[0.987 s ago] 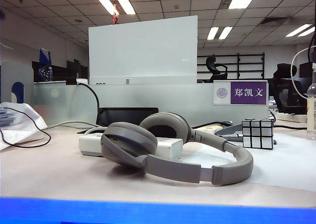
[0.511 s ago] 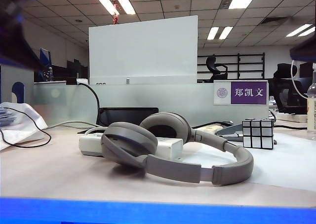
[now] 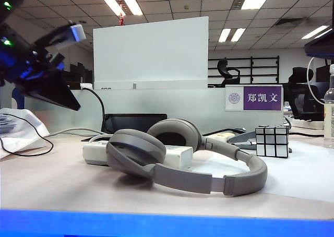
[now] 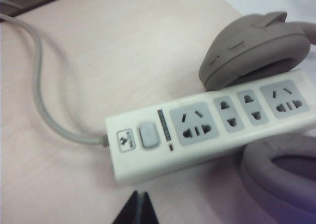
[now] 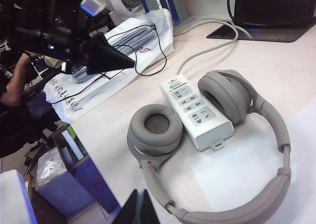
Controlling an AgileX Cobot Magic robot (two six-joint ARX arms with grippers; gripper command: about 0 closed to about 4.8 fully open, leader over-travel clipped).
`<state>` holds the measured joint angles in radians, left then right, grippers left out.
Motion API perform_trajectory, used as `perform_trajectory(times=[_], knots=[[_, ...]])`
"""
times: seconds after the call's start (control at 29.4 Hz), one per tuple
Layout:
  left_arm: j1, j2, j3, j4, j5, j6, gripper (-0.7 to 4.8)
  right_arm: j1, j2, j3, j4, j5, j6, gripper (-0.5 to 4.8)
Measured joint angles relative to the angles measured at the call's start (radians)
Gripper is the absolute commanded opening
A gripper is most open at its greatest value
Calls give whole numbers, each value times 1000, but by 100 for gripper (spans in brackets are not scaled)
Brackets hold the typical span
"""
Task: Press the button on the power strip.
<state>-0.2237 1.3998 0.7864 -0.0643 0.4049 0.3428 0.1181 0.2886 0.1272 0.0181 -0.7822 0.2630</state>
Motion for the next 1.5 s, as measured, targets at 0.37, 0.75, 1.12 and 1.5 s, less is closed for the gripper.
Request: perform_trajectory(times=[0.37, 0.75, 1.12, 1.5], knots=[[-43, 113, 132, -47, 18, 51, -5, 0, -1, 0, 2, 1, -21, 0], [-69, 212, 131, -57, -4, 98, -5, 0, -1, 0, 48, 1, -28, 0], [-69, 257, 132, 27, 2, 90, -5, 0, -1, 0, 52, 3, -44, 0], [-69, 284, 135, 114, 4, 68, -5, 0, -1, 0, 52, 3, -44, 0]])
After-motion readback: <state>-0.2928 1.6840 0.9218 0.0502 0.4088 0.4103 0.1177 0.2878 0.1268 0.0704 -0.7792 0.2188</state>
